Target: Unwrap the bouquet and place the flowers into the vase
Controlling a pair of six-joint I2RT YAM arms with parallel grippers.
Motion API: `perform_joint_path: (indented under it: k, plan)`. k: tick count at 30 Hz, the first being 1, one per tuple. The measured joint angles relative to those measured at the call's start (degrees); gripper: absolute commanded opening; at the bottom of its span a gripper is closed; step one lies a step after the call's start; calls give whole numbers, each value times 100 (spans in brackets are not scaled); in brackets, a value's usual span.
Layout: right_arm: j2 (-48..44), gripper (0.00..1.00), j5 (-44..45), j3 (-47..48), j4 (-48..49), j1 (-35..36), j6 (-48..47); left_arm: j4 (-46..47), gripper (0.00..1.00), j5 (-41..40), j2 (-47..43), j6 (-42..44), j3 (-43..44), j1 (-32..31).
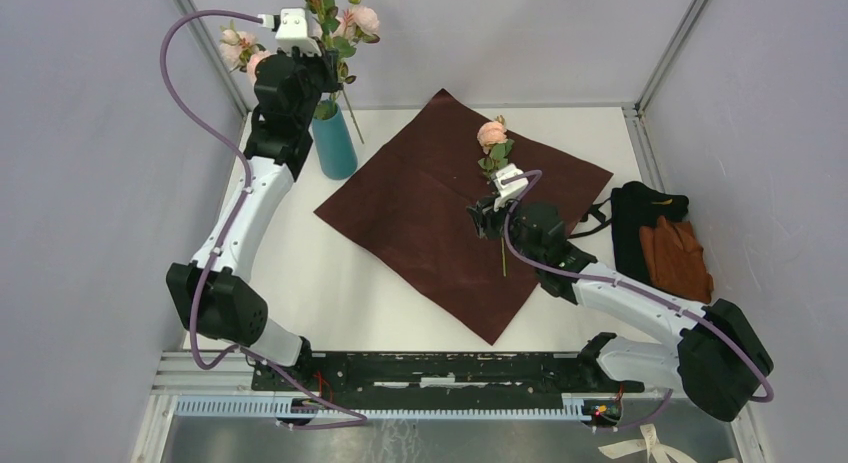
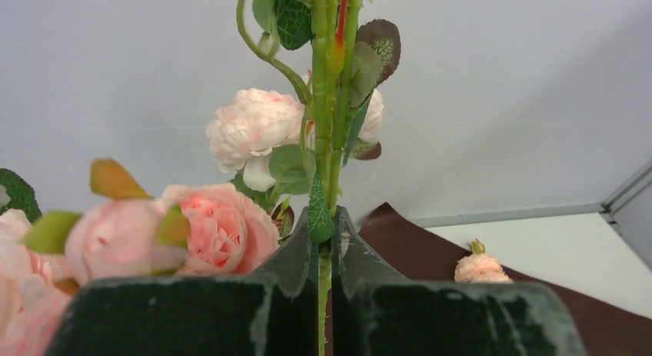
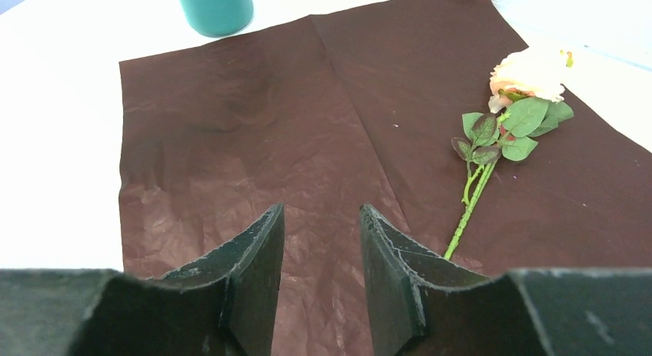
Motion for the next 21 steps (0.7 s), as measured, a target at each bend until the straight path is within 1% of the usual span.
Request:
perform_joint_path:
  k: [4,8,14,21]
  plan:
    - [44,46,-4,0,2,0,0,219,2,66,2,264,-184,-2]
    - [127,46,-9,13,22,0,0,520,2,72,48,511,-179,0]
    - [216,46,-9,24,42,0,0,743,2,59,323,741,179,0]
    - [313,46,-9,37,44,0,-2,870,2,-81,389,1001,374,0]
